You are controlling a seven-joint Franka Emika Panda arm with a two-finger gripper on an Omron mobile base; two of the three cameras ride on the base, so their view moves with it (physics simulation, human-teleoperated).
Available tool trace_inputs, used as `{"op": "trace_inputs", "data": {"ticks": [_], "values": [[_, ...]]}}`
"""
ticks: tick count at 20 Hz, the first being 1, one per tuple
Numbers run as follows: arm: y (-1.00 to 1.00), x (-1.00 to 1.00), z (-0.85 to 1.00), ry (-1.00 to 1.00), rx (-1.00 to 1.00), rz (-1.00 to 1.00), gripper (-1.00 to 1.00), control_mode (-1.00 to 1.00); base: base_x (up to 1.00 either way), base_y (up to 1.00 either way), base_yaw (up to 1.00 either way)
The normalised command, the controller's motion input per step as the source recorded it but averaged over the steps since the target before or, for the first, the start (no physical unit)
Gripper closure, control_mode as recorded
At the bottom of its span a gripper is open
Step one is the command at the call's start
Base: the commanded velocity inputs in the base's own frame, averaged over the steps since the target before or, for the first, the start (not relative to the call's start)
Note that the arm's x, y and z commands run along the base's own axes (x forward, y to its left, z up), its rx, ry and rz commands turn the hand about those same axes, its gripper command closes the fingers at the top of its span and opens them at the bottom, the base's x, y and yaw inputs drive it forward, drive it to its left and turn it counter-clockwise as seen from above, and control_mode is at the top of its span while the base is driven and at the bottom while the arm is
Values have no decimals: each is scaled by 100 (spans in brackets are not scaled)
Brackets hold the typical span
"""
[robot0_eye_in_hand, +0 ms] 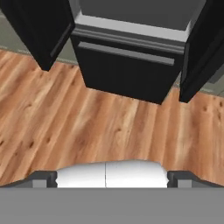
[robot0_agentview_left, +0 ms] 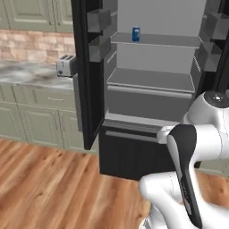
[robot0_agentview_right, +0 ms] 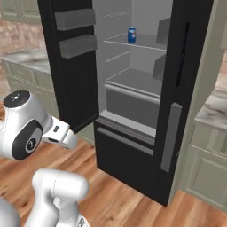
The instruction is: Open the fridge, grab two sodas, and place both sodas inside the bowl with ice on the dining counter.
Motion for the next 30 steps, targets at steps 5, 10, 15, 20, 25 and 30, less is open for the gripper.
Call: {"op": "trace_inputs", "data": {"ticks": [5, 10, 15, 20, 25, 30], "values": [[0, 0, 0, 0, 0, 0, -100, 100, 37, 2, -30], [0, 0, 0, 0, 0, 0, -100, 100, 60, 15, -26], [0, 0, 0, 0, 0, 0, -100, 100, 76, 20, -18], [0, 0, 0, 0, 0, 0, -100, 100, 69, 29, -19], [0, 0, 0, 0, 0, 0, -100, 100, 49, 39, -26], [0, 0, 0, 0, 0, 0, -100, 100, 55, 26, -25]]}}
